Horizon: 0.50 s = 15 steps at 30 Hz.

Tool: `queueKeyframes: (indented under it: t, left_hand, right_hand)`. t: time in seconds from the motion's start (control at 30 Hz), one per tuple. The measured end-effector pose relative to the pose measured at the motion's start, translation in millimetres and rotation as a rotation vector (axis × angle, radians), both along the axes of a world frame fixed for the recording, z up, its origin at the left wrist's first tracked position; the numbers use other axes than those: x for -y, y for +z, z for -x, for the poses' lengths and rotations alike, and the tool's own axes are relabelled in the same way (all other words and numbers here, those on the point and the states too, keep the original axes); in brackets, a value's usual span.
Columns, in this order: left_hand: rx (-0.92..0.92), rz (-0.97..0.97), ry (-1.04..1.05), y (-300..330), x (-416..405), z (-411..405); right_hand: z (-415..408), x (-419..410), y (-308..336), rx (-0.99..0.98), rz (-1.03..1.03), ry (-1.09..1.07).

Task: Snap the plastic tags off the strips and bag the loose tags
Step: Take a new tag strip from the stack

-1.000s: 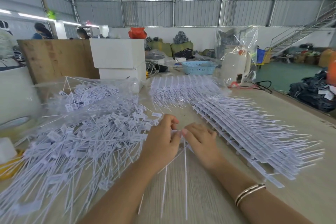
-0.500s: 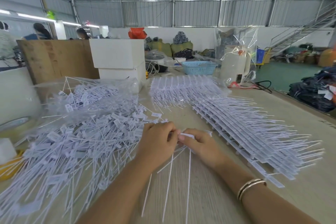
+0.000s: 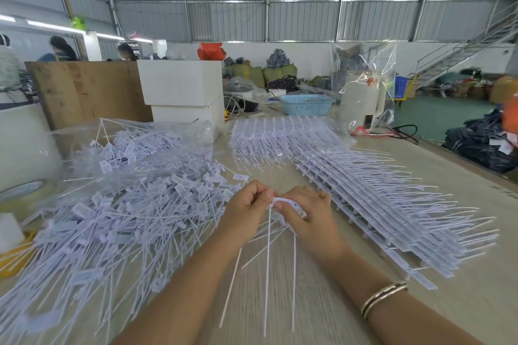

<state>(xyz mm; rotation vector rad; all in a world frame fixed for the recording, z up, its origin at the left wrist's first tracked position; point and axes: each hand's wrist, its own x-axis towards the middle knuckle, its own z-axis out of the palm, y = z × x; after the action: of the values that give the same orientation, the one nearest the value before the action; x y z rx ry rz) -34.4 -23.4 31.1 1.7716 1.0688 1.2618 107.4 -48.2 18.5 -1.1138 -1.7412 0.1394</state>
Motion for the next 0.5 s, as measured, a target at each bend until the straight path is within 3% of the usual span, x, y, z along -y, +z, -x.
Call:
queueKeyframes:
  t: [0.27,0.37,0.5]
  left_hand:
    - [0.113,0.061,0.013,2,3,-5]
    - [0.316,0.163,0.087,6,0,4]
    - [0.395,0.085,0.229,7,-10,28]
  right_hand:
    - [3,3,2,0.007,-0.088,-0.038]
    - [-5,0,8,-0.216,-0.09,-0.11]
    - [-25,-1,6,-0.453,0.172,-0.097]
